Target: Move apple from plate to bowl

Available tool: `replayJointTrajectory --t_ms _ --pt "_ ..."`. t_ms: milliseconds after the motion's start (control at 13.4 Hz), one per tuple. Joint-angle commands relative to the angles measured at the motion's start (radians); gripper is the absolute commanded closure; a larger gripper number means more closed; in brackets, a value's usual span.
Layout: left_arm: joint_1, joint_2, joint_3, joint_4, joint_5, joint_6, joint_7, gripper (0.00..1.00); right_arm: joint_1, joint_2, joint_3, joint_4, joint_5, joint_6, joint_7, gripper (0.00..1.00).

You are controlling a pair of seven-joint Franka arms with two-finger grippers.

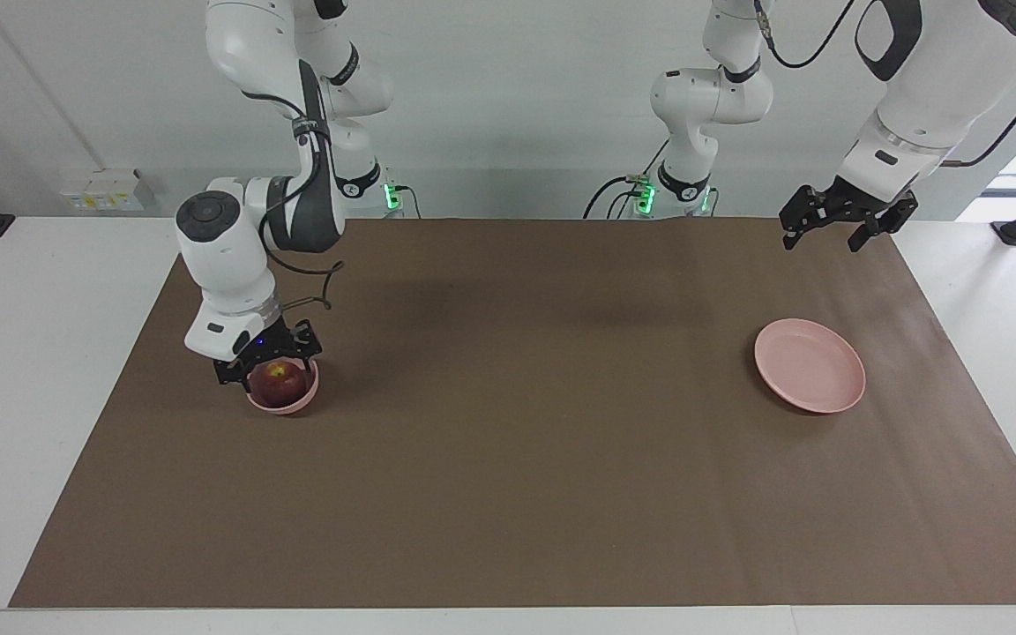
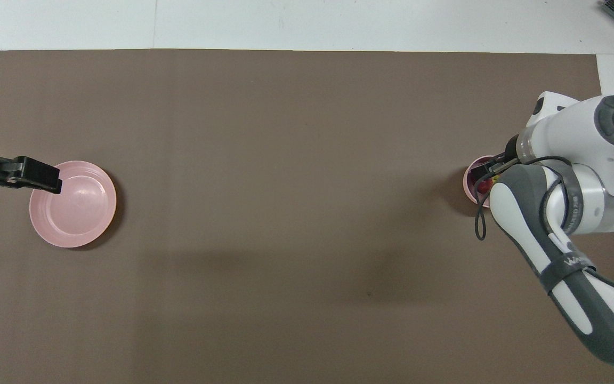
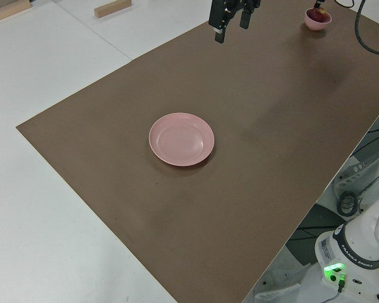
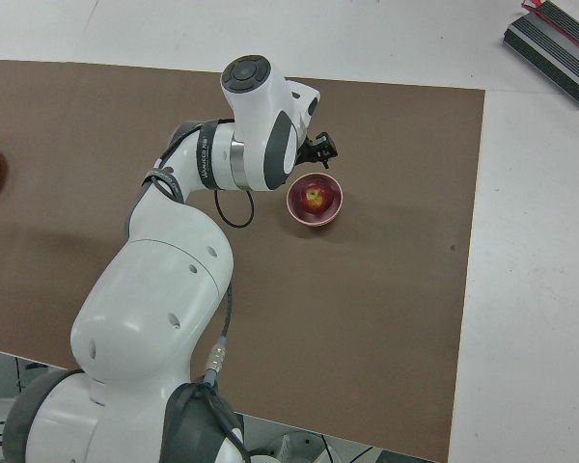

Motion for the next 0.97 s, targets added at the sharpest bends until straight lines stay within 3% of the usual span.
replayJointTrajectory --t_ms 0,299,748,898 --pt "0.058 -0.006 -0.040 -0.001 0.006 -0.012 0.009 0.00 0.003 -0.065 0.003 0.047 0.025 -0.124 0.141 0.00" --pt "0.061 -0.006 -0.035 -0.002 0.006 -0.010 0.012 0.00 -0.003 -0.133 0.002 0.231 0.027 -0.409 0.231 0.00" --pt "0.062 -0.011 -0.028 -0.002 0.006 -0.013 0.012 0.00 -0.026 -0.206 -0.018 0.397 0.031 -0.658 0.229 0.00" --pt "0.062 -0.011 -0.028 -0.002 0.006 -0.013 0.012 0.00 -0.026 -0.260 -0.017 0.405 0.044 -0.701 0.234 0.00"
